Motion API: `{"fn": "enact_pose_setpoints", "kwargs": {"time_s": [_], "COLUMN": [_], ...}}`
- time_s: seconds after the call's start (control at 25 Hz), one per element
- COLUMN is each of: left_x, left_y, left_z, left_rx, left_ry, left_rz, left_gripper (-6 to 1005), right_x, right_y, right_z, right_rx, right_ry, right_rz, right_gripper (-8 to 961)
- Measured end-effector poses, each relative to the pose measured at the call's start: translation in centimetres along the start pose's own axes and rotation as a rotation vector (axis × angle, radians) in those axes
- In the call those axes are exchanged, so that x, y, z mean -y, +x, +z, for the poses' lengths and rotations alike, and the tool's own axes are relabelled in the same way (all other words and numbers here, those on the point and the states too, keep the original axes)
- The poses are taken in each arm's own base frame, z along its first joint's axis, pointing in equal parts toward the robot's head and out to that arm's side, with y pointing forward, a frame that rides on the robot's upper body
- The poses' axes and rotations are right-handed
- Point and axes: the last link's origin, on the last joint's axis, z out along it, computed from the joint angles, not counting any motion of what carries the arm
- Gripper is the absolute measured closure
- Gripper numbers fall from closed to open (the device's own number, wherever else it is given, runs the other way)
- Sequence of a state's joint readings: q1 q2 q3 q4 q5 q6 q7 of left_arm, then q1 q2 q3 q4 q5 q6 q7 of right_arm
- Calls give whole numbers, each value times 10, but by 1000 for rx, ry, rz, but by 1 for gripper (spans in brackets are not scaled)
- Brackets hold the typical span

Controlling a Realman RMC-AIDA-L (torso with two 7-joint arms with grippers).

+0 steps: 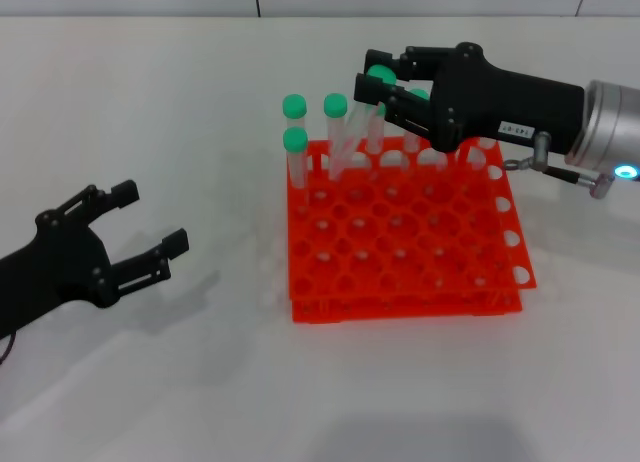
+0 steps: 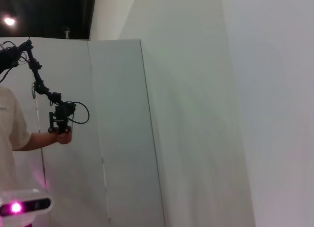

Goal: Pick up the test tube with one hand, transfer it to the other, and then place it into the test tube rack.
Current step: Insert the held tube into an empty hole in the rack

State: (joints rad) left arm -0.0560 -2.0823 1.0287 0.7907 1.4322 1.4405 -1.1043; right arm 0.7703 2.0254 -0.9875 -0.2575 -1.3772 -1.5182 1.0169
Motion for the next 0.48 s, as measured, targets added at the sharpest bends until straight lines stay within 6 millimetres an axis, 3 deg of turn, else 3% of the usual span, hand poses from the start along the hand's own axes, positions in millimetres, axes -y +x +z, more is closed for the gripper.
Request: {"fn": "enact_pose_setpoints", "kwargs": {"time_s": [0.2, 0.48], "left_x": [-4, -3], "left_y": [-13, -14], "left_z": [-4, -4], "left_rx": [6, 11], "left_ry": [18, 23], "left_rz": [11, 2], "left_gripper": [109, 109], "right_x": [4, 9], "right_y": [-4, 1], "right_z": [9, 19], "right_rx": [-16, -77], "right_ry": [-8, 12], "right_rz": [0, -17], "right_gripper": [698, 698]}}
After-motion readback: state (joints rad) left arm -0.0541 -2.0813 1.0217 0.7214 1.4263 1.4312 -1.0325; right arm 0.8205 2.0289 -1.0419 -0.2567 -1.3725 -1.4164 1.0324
